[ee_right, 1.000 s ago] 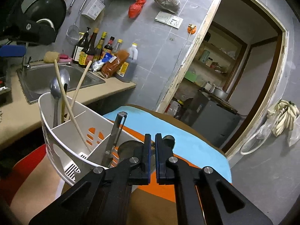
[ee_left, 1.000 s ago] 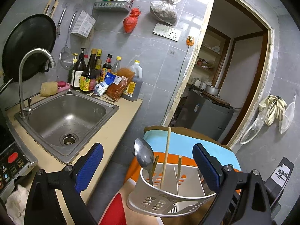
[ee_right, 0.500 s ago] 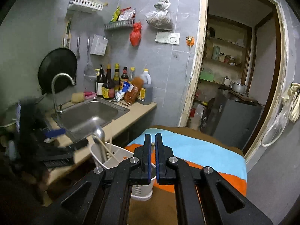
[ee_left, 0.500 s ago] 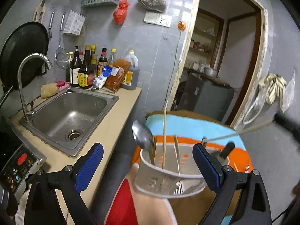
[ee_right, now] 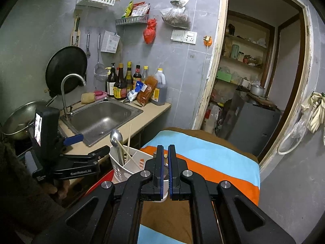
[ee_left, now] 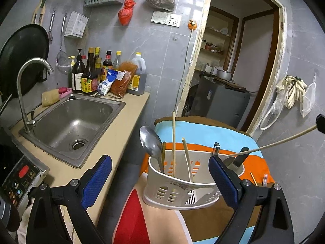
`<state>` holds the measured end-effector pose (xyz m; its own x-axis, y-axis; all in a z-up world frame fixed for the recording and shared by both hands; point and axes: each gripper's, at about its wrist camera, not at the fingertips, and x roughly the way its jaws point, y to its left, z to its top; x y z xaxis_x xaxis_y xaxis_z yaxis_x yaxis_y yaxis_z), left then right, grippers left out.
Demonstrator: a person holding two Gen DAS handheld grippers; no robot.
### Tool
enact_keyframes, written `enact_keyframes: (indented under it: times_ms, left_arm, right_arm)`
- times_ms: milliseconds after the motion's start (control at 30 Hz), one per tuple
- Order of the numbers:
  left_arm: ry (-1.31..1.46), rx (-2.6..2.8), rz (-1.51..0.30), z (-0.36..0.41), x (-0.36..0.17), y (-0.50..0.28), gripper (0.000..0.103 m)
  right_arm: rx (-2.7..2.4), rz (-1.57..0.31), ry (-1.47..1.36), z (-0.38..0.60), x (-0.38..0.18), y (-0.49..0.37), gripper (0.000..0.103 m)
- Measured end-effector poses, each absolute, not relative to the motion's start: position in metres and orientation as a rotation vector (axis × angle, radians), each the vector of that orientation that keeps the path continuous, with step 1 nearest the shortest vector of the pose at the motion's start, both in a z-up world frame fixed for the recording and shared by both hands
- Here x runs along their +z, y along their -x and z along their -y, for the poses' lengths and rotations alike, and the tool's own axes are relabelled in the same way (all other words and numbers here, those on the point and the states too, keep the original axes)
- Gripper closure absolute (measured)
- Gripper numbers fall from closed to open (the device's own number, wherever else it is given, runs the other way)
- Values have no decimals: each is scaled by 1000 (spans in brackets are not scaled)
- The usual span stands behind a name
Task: Organize utensils
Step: 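Move both tools back down to the remaining chopstick and silver fork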
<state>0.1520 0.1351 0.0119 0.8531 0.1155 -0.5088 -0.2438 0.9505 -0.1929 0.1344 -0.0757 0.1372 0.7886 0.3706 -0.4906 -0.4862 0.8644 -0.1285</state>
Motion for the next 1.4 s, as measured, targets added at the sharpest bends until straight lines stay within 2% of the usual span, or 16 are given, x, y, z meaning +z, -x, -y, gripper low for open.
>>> enact_keyframes:
  times_ms: [333,667,733,800,1033,1100,1167,1400]
  left_arm:
    - [250,176,-509,-132,17,-154,7]
    - [233,165,-516,-122,21,-155,7]
    - [238,163,-520,-121,21,-156,7]
    - [237,158,-520,-117,22,-157,7]
    - [250,100,-481,-93,27,-161,7]
    - [257,74,-452,-85,32,-162,7]
    - [248,47,-425,-71,38,-164,7]
    - [195,-63,-359,-10,57,-182,7]
  right_arm:
    - [461,-464,251,81,138,-133,100]
    - [471,-580,220,73,113,-173,99]
    - [465,-591,188,76,107,-182,91]
    - [451,-570,143,86,106,-185,58]
    - [352,-409,30,137,114,-176,53]
    - [295,-350,-4,158,117,-170,39]
    - [250,-298,-32,176,121,-166,31]
    - [114,-195,-31,230,136,-153,18]
